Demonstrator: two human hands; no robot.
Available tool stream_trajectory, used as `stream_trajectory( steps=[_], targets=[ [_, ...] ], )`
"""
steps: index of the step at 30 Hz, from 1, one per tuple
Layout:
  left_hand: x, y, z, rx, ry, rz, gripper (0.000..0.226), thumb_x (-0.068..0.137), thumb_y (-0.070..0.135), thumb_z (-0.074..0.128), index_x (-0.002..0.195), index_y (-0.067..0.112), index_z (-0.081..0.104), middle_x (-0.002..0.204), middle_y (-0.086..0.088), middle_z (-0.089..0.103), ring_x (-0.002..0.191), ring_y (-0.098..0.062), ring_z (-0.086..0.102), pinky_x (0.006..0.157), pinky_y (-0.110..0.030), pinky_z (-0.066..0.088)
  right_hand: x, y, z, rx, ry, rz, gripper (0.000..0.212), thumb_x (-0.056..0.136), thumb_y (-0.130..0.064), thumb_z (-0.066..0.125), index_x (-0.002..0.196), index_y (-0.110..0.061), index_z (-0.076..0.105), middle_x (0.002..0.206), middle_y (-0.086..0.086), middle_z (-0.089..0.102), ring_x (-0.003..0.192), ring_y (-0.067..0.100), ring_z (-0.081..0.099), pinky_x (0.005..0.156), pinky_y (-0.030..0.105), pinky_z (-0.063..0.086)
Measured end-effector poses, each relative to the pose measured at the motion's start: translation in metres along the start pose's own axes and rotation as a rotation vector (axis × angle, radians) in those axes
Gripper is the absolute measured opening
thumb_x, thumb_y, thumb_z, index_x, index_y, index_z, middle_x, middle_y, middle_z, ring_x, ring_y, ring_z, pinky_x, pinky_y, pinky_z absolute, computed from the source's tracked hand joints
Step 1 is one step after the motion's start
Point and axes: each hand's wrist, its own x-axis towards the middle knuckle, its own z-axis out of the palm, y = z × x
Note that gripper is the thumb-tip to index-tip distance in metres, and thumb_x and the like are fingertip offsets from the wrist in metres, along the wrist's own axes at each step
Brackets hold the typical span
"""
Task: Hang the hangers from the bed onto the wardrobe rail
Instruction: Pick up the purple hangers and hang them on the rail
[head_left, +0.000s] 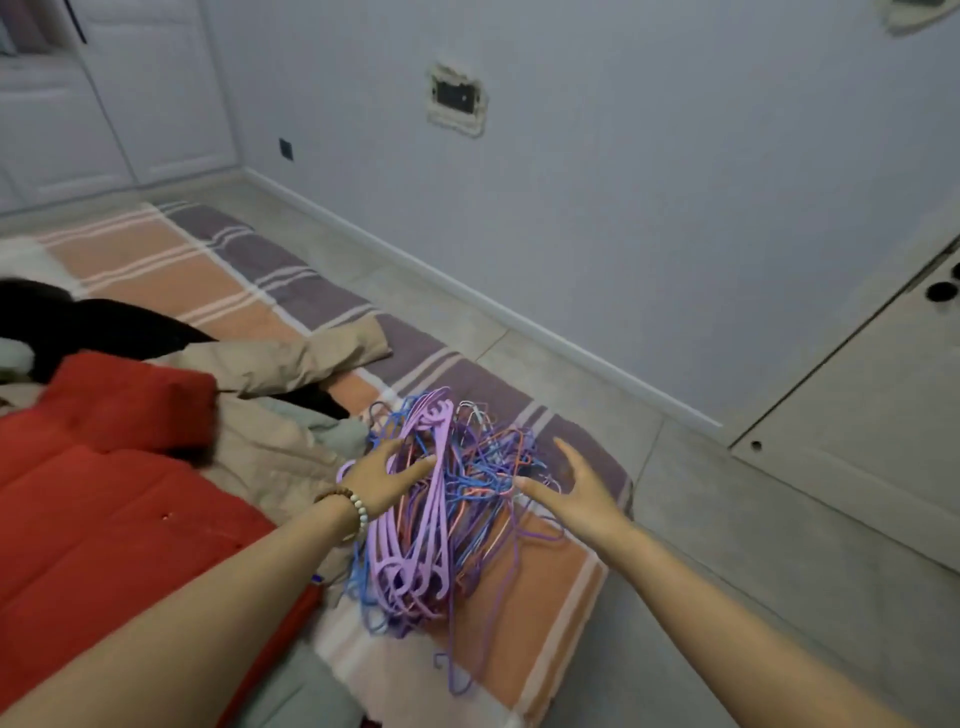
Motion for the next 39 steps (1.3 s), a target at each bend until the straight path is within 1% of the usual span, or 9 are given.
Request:
stream_trajectory(
  steps=[5,9,13,15,18,22,25,28,39],
  targets=[
    [0.013,-0.107,0.007,-0.066,0.056,-0.210,0.068,0.084,0.038,0.063,0.139,0.006,0.038,0.147,-0.011,0.037,0.133,-0.027,0.038,0.112,-0.039,0.030,0.035,0.061,0.091,0.062,-0.069,0.085,0.079,0.077,-0.025,0.075,0.143,-0.014,0.032,0.148,0.004,0.036,0.135,0.020,0.036,0.111,0.036,0.033],
    [0.021,-0.162,0.023,-0.120,0.068,-0.291,0.052,0.088,0.027,0.059,0.132,0.003,0.044,0.126,0.000,0.046,0.123,-0.024,0.048,0.097,-0.022,0.035,0.051,0.101,0.142,0.079,-0.102,0.181,0.073,0.079,-0.015,0.073,0.141,-0.009,0.034,0.144,0.010,0.040,0.129,0.025,0.043,0.104,0.034,0.041],
    [0.032,-0.199,0.045,-0.169,0.070,-0.317,0.092,0.058,0.068,0.058,0.126,0.006,0.054,0.126,-0.007,0.058,0.119,-0.023,0.053,0.102,-0.031,0.040,0.060,0.130,0.178,0.162,-0.165,0.247,0.062,0.084,-0.002,0.064,0.139,-0.002,0.034,0.126,0.013,0.051,0.104,0.022,0.054,0.062,0.008,0.046],
    [0.039,-0.215,0.055,-0.226,0.064,-0.369,0.094,0.063,0.067,0.059,0.133,0.004,0.047,0.136,-0.011,0.051,0.125,-0.025,0.048,0.108,-0.035,0.035,0.067,0.142,0.194,0.187,-0.166,0.267,0.060,0.085,-0.002,0.064,0.138,-0.001,0.036,0.135,0.015,0.048,0.107,0.019,0.052,0.074,0.015,0.049],
    [0.047,-0.227,0.072,-0.244,0.068,-0.439,0.059,0.090,0.037,0.054,0.134,0.000,0.041,0.138,-0.013,0.047,0.126,-0.026,0.046,0.106,-0.031,0.034,0.076,0.157,0.216,0.247,-0.178,0.321,0.061,0.086,-0.002,0.061,0.140,-0.001,0.032,0.144,0.015,0.041,0.128,0.024,0.046,0.098,0.033,0.042],
    [0.055,-0.239,0.091,-0.401,0.100,-0.467,0.039,0.093,0.020,0.050,0.122,-0.005,0.051,0.119,-0.026,0.059,0.090,-0.023,0.054,0.066,-0.019,0.049,0.085,0.162,0.236,0.366,-0.185,0.390,0.054,0.092,0.000,0.051,0.141,0.001,0.029,0.143,0.018,0.042,0.120,0.026,0.049,0.091,0.035,0.045],
    [0.054,-0.247,0.093,-0.422,0.149,-0.459,0.032,0.091,0.017,0.054,0.110,-0.009,0.059,0.081,-0.017,0.062,0.069,-0.020,0.053,0.069,-0.025,0.053,0.088,0.160,0.245,0.380,-0.190,0.396,0.045,0.092,-0.001,0.050,0.136,0.004,0.039,0.122,0.020,0.057,0.091,0.013,0.058,0.068,0.019,0.046],
    [0.050,-0.247,0.090,-0.361,0.187,-0.393,0.019,0.090,0.024,0.056,0.082,0.007,0.058,0.078,-0.016,0.058,0.075,-0.023,0.054,0.082,-0.041,0.050,0.086,0.151,0.247,0.451,-0.229,0.367,0.029,0.090,0.002,0.053,0.118,0.003,0.056,0.090,0.012,0.066,0.055,-0.001,0.062,0.050,0.011,0.046],
    [0.039,-0.101,0.072,-0.767,0.177,-0.092,0.022,0.096,0.013,0.044,0.079,0.009,0.056,0.071,-0.009,0.058,0.044,-0.004,0.059,0.045,-0.018,0.049,0.062,0.082,0.160,0.742,-0.143,0.233,0.012,0.090,0.001,0.053,0.087,-0.009,0.059,0.078,0.000,0.074,0.063,0.008,0.070,0.059,0.017,0.056]
  ],
)
